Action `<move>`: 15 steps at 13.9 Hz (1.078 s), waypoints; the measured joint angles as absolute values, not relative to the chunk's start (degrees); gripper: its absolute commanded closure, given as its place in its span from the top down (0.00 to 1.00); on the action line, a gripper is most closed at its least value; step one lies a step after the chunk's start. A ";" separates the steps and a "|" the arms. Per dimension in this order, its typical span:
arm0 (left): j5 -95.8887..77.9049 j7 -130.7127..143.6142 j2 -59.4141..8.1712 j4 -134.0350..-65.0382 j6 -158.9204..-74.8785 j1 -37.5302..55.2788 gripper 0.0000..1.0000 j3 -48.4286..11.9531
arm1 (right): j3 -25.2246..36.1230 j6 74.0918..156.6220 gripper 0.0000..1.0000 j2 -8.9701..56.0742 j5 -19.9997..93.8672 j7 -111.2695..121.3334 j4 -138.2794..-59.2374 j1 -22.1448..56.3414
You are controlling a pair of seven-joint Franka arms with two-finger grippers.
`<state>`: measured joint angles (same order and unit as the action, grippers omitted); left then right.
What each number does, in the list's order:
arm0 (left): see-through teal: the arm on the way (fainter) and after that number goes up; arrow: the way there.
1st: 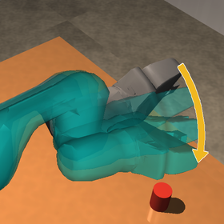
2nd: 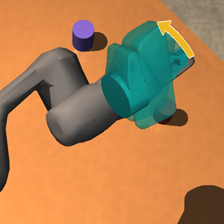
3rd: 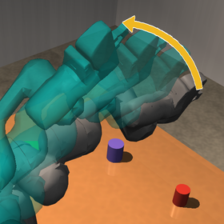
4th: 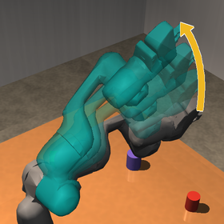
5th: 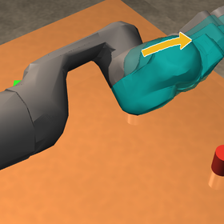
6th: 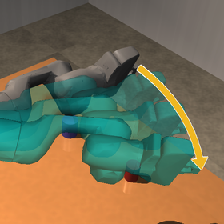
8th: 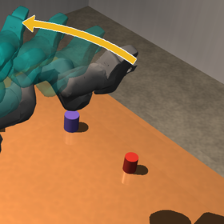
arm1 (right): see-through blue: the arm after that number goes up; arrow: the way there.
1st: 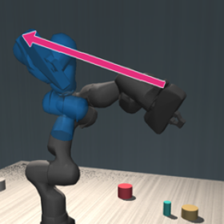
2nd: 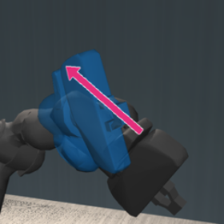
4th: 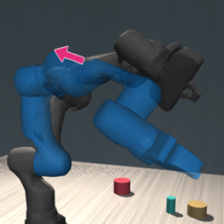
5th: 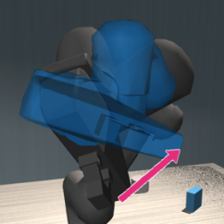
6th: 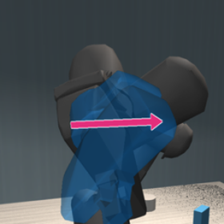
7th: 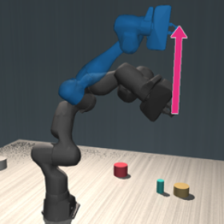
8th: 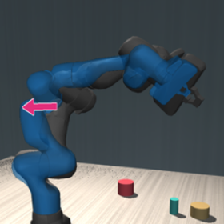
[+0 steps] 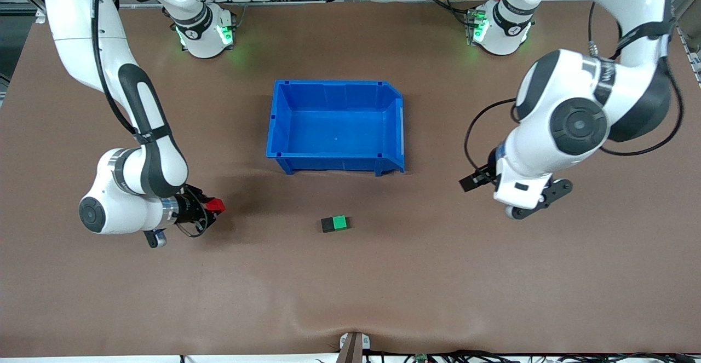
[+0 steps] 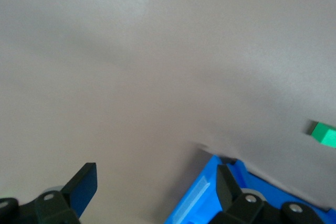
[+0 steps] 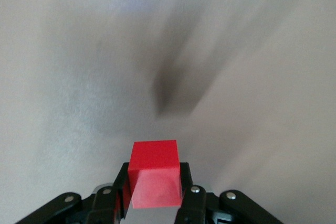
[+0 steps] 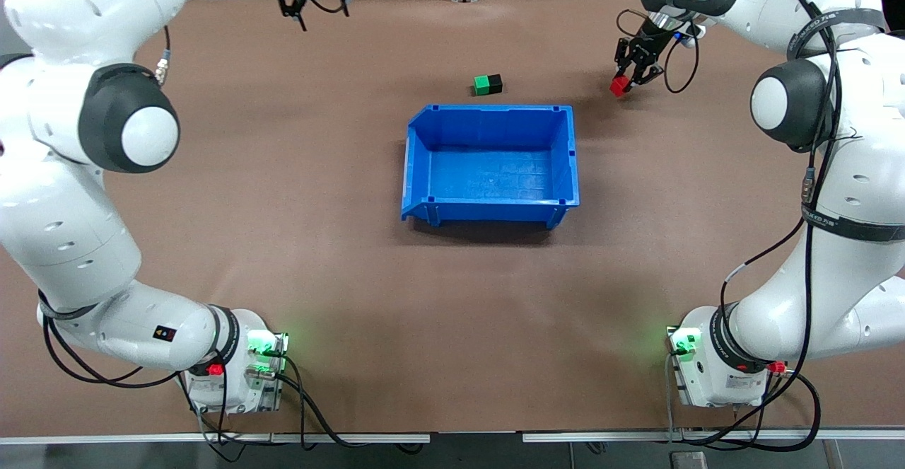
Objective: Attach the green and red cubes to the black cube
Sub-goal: 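Release green and raise the left gripper while the right gripper lifts red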
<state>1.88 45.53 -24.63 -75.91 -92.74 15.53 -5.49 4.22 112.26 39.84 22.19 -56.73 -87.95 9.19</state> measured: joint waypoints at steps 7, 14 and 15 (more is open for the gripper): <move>3.89 28.95 -15.47 -82.47 -92.50 9.21 1.00 -5.45 | 4.21 113.41 0.00 39.85 23.36 -65.40 -86.98 11.89; 3.89 22.15 -7.14 -89.25 -91.80 4.96 1.00 -6.36 | 4.21 116.79 0.00 39.85 23.39 -72.94 -86.88 15.07; 3.89 22.15 -6.84 -89.28 -91.07 5.08 1.00 -6.52 | 4.21 117.39 0.00 39.86 23.39 -74.23 -86.88 15.46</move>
<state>3.89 22.15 -6.84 -89.28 -91.07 5.08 -6.52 4.21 117.39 39.86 23.39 -74.23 -86.88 15.46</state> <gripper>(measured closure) 0.000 0.604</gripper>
